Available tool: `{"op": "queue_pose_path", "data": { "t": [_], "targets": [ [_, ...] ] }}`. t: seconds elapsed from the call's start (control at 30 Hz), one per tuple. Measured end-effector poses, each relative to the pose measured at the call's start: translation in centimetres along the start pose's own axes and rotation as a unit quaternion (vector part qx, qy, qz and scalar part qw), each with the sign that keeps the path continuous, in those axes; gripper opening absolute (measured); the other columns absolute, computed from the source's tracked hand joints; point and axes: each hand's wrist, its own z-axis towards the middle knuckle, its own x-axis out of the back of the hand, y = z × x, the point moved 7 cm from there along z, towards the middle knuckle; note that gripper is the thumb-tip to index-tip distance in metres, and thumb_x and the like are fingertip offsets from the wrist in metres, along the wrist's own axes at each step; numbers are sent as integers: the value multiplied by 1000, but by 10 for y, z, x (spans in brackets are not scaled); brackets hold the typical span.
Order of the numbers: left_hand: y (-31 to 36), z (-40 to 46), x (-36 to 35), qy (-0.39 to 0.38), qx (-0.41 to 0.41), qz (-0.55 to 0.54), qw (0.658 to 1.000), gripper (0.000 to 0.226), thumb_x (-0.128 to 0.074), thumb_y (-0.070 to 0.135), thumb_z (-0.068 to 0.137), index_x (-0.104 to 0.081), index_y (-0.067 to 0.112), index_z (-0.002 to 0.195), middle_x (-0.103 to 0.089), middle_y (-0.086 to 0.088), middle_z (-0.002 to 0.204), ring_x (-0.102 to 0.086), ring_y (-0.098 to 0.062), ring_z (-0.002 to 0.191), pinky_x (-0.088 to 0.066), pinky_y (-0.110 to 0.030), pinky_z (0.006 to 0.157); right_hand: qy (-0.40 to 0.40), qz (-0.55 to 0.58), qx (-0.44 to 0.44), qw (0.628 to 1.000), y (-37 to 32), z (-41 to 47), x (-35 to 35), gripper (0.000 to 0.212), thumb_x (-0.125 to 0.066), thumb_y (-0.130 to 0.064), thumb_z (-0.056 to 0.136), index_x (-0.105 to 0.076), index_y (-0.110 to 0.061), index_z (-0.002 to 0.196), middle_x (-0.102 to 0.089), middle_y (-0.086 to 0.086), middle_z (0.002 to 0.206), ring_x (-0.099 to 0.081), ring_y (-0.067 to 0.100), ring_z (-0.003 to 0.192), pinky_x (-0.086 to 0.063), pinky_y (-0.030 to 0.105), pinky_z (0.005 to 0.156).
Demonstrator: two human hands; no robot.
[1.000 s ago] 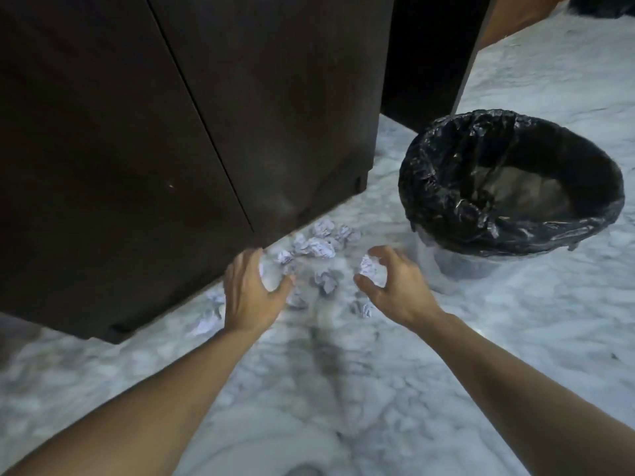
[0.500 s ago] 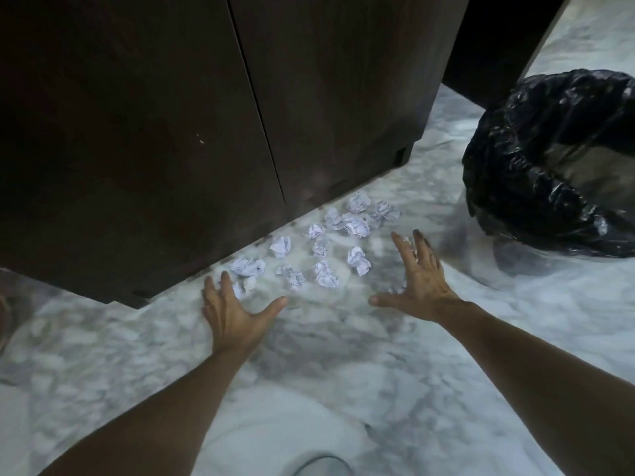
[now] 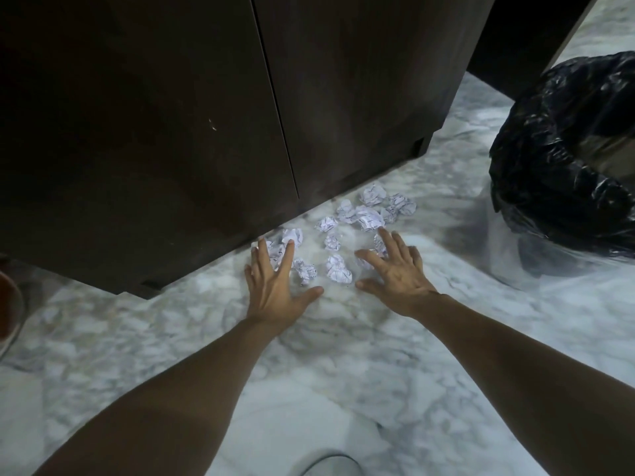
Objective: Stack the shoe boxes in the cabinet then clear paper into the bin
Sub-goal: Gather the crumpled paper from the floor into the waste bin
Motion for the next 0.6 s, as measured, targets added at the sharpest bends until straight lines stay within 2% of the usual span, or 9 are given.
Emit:
{"op": "queue_pose_path", "data": {
  "t": [0.1, 0.17, 0.27, 0.33, 0.43, 0.53, 0.6],
  "targets": [
    [1, 8, 2, -6, 19, 4, 1000, 115, -32, 89, 55, -7, 35, 153, 17, -16, 159, 15, -33, 146, 2, -55, 117, 22, -1, 9, 1000, 1, -1, -2, 40, -50, -49, 95, -43, -38, 133, 8, 6, 163, 9, 27, 150, 0, 47, 117],
    [1, 13, 5, 1, 37, 14, 999, 120, -32, 91, 51, -5, 34, 153, 17, -17, 158, 14, -35, 146, 3, -55, 116, 56, -9, 26, 998, 2, -5, -3, 35, -52, -43, 95, -49, -31, 128, -7, 12, 161, -2, 29, 149, -4, 47, 116],
    [-2, 18, 5, -15, 58, -5, 998, 120, -51, 87, 56, -5, 33, 153, 13, -15, 160, 12, -32, 147, 4, -53, 116, 108, -26, 54, 992, 3, -11, -4, 29, -62, -36, 90, -59, -22, 115, -33, 19, 149, -24, 35, 141, -18, 50, 111],
    [-3, 18, 2, -28, 72, -14, 997, 111, -57, 79, 65, -9, 31, 153, 6, -13, 161, 8, -31, 148, 1, -51, 116, 122, -36, 58, 990, 4, -13, -6, 25, -63, -33, 89, -61, -20, 110, -39, 20, 145, -31, 37, 138, -22, 50, 109],
    [-1, 14, 4, 20, 72, -1, 997, 93, -58, 65, 72, -27, 21, 149, -16, -13, 156, -13, -32, 144, -13, -46, 115, 134, -35, 58, 989, 6, -18, -9, 20, -60, -27, 90, -61, -16, 107, -40, 20, 145, -32, 37, 138, -24, 49, 110],
    [1, 3, 0, 46, 67, 5, 997, 74, -66, 42, 81, -35, 16, 144, -26, -14, 148, -23, -34, 137, -15, -44, 113, 149, -41, 60, 986, 9, -24, -14, 16, -55, -25, 93, -60, -14, 103, -39, 19, 145, -26, 33, 139, -22, 48, 111],
    [-1, -3, -2, 54, 69, 10, 996, 68, -66, 36, 82, -40, 14, 140, -31, -16, 144, -28, -36, 131, -17, -45, 111, 163, -43, 57, 984, 11, -27, -17, 20, -47, -28, 93, -60, -15, 101, -43, 18, 141, -26, 30, 136, -22, 48, 110]
  ]
}}
